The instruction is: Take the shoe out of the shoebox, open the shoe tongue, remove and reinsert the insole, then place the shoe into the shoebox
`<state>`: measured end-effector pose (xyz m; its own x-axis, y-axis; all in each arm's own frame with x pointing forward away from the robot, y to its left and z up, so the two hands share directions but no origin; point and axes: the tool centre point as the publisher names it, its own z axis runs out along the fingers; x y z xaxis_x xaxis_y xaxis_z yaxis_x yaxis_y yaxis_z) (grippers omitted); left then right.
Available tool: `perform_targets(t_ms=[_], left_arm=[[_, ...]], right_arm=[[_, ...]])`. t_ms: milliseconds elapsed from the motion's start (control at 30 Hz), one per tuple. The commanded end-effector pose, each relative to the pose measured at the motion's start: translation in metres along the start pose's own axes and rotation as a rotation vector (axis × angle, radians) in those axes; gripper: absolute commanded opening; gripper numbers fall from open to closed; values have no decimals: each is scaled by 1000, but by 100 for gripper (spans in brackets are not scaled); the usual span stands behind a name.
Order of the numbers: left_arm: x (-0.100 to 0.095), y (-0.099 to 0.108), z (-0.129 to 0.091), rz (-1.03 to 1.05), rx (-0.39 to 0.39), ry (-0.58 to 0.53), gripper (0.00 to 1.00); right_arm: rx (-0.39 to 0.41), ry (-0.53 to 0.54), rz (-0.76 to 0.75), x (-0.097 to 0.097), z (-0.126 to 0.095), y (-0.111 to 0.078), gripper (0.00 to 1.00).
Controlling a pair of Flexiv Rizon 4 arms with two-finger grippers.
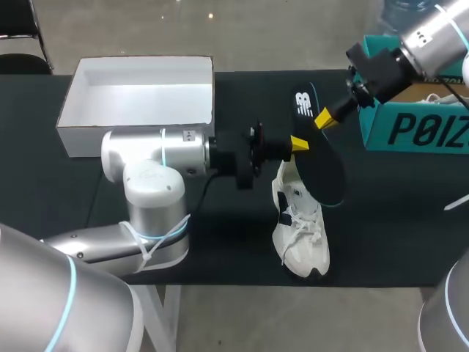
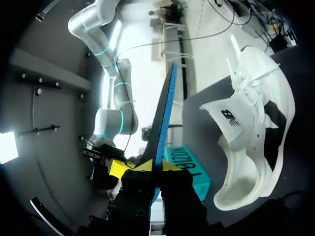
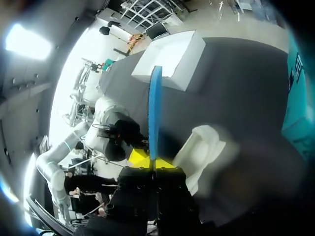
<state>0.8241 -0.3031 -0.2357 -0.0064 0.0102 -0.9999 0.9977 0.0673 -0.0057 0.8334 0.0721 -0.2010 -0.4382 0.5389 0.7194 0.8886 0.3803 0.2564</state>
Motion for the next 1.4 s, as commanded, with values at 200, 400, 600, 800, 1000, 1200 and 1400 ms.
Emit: perform_targets(t_ms=[200,400,600,800,1000,1200,1400], left_arm=[[2,0,2,9,-20,4,0],[1,3,0,17,-30,6,0],[-1,5,-1,28,-31,13,0],[-3,5,0,29,-14,28,0],[-1,5,4,15,10,38,0],[0,5,7,8,20,50,0],[-1,5,7,10,16,55,0]], right_arm=[[-39,-6,44,-3,-5,-17,100],[-103,-55,85,-3,-23,-40,100],[-196,-196,-56,13,-57,-62,100],[-179,-404,-272,46,-90,-80,100],[-63,-567,-358,72,-105,-84,100],[-15,-633,-428,88,-107,-81,100],[0,-617,-511,91,-108,-78,100]])
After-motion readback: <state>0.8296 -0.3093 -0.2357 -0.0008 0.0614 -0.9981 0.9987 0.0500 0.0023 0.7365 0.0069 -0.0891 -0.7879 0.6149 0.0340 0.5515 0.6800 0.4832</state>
